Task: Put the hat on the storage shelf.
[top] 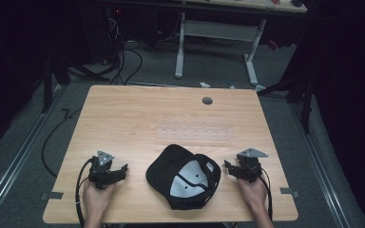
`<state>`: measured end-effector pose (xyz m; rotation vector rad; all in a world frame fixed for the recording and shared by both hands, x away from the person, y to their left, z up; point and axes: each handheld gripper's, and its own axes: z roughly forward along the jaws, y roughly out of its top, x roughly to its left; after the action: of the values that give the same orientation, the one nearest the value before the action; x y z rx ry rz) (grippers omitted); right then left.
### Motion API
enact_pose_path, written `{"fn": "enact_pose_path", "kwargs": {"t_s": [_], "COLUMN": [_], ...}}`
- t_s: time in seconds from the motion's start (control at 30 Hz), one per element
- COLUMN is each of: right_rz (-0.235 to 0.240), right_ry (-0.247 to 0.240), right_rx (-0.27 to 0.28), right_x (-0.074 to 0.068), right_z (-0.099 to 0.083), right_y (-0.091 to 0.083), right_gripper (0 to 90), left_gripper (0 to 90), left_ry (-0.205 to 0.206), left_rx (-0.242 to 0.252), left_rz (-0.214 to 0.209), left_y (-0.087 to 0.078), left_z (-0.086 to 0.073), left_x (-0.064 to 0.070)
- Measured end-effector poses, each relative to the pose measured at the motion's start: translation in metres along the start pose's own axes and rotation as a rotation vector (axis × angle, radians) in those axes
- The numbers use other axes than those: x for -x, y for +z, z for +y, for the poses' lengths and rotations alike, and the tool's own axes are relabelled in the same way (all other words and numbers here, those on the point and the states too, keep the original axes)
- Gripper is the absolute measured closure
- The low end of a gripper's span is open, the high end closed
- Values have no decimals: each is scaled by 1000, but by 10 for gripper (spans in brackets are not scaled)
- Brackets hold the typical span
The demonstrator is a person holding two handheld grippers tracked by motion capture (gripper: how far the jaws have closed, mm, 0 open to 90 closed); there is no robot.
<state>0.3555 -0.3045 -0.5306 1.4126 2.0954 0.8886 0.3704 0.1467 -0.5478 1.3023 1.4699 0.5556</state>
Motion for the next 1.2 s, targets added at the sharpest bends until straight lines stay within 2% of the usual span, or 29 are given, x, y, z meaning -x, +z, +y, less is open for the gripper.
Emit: {"fn": "enact_pose_path", "kwargs": {"t_s": [0.87, 1.2], "right_rz": [-2, 38], "right_ry": [12, 39], "right_rx": [2, 21], "right_x": [0, 1], "right_z": [0, -2], "right_y": [0, -8], "right_gripper": [397, 442], "left_gripper": [255, 255], "left_ry": [-2, -2], "left_rx": [0, 0], "left_rz": [-1, -1], "left_y": [0, 0], "left_z": [0, 0], "left_x": [0, 0]}}
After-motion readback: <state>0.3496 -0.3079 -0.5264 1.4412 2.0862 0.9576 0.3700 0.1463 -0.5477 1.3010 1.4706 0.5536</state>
